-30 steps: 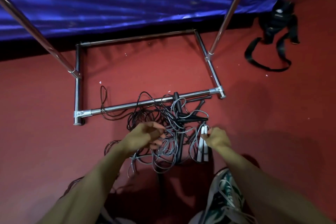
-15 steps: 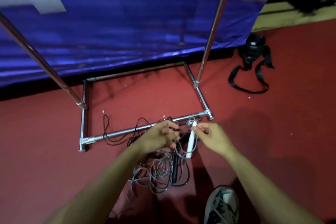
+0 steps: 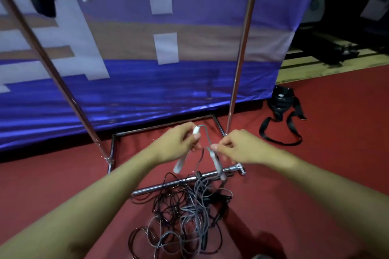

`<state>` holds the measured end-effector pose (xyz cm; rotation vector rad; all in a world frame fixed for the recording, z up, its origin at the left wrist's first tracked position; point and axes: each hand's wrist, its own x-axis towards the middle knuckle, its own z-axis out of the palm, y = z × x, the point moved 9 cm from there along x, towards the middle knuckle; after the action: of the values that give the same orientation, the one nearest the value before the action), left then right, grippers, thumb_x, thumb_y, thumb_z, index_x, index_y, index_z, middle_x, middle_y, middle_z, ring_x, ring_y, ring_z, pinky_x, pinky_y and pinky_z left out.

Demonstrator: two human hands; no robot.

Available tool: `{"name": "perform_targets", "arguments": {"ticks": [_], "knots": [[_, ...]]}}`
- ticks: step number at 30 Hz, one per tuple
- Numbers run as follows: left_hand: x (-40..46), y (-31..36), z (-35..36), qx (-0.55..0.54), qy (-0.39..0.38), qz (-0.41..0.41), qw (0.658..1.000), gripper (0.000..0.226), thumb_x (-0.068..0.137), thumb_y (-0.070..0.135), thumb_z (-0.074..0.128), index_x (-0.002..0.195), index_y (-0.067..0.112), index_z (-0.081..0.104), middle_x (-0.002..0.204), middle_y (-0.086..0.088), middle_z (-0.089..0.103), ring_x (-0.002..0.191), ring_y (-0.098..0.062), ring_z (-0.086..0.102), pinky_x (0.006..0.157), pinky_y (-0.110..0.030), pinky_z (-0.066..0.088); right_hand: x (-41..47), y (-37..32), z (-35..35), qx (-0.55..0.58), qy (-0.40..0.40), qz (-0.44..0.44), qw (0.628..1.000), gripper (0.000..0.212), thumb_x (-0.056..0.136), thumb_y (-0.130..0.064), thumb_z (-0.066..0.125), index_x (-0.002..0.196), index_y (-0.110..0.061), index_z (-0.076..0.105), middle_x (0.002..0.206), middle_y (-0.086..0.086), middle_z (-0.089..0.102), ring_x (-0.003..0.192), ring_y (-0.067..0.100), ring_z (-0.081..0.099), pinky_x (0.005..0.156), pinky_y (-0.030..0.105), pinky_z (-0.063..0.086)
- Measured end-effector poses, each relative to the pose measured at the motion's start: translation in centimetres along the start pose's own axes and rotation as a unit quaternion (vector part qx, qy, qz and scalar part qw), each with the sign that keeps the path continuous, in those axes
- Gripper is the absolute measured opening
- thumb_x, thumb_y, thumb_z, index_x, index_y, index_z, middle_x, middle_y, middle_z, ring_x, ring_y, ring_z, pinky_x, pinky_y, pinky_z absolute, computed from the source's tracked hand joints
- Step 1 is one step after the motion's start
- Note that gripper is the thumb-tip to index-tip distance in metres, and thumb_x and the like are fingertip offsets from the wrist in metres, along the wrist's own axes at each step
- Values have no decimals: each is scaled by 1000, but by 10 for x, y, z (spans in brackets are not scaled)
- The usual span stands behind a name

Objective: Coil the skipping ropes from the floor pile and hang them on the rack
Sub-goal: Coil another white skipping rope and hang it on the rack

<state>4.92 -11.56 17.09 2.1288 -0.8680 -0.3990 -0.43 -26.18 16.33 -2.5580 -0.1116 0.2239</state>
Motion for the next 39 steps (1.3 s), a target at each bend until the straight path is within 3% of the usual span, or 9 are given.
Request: {"name": "perform_targets", "arguments": {"ticks": [6, 9, 13, 16, 19, 24, 31, 35, 39], "knots": [[-44, 53, -53, -226, -18, -10, 974, 21, 109, 29, 46, 103, 11, 55, 68, 2, 44, 55, -14, 39, 48, -25, 39, 17, -71, -15, 116, 7, -139, 983, 39, 89, -45, 73, 118, -21, 62, 110, -8, 71, 100, 6, 68, 93, 26, 50], [-67, 38, -120, -345, 203, -22, 916, 10, 109, 28, 47, 111, 21, 53, 64, 6, 39, 50, -8, 28, 42, -17, 24, 18, -109, 6, 312, -129, -132, 932, 19, 104, -27, 58, 94, -11, 61, 69, 2, 63, 68, 17, 66, 82, 29, 55], [-122, 8, -209, -266, 404, 2, 875, 23, 111, 17, 42, 119, 32, 57, 66, 4, 37, 48, -7, 29, 45, -19, 24, 20, -92, -6, 132, -142, -60, 979, 39, 109, -40, 43, 79, -19, 56, 56, -11, 40, 54, 12, 36, 62, 33, 50], [-117, 54, -170, -26, 199, 48, 979, 25, 105, 30, 57, 126, 39, 68, 78, 5, 52, 64, -1, 52, 62, -19, 45, 16, -125, -37, 13, -59, -127, 990, 41, 110, -39, 38, 77, -25, 58, 58, -17, 50, 56, 4, 42, 64, 26, 40], [-103, 75, -100, 163, 39, 82, 982, 25, 96, 44, 65, 118, 33, 69, 90, 10, 46, 84, 14, 50, 72, -13, 36, 8, -186, -40, -28, -84, -182, 979, 42, 110, -39, 38, 78, -26, 62, 62, -12, 53, 55, 4, 45, 60, 19, 39], [-107, 26, -154, 246, 98, -18, 964, 42, 107, 35, 49, 71, 17, 64, 78, 0, 49, 64, -4, 50, 66, -26, 33, 10, -148, -59, -67, -54, -169, 982, 49, 104, -54, 41, 71, -21, 55, 57, -11, 47, 54, 5, 41, 60, 23, 37], [-119, -19, -120, 236, -69, -149, 958, 72, 88, 53, 72, 151, 29, 45, 139, 2, 44, 106, -4, 62, 87, -10, 43, 14, -109, -33, -77, -27, -186, 979, 42, 101, -60, 43, 82, -32, 68, 69, 1, 61, 63, 17, 55, 68, 35, 48], [-83, 48, -76, 166, -44, 17, 985, 20, 103, 44, 55, 105, 30, 69, 101, -7, 63, 85, -18, 64, 83, -32, 53, 24, -167, -20, -51, -6, -244, 968, 40, 104, -53, 44, 78, -29, 65, 67, -4, 60, 61, 9, 52, 63, 29, 44], [-98, -18, -134, 260, 18, -71, 963, 41, 105, 39, 50, 81, 11, 67, 83, 4, 55, 74, -11, 57, 80, -35, 44, 48, -119, -20, -82, -75, -154, 982, 51, 101, -62, 45, 73, -24, 64, 56, -5, 52, 49, 6, 50, 54, 19, 39]]}}
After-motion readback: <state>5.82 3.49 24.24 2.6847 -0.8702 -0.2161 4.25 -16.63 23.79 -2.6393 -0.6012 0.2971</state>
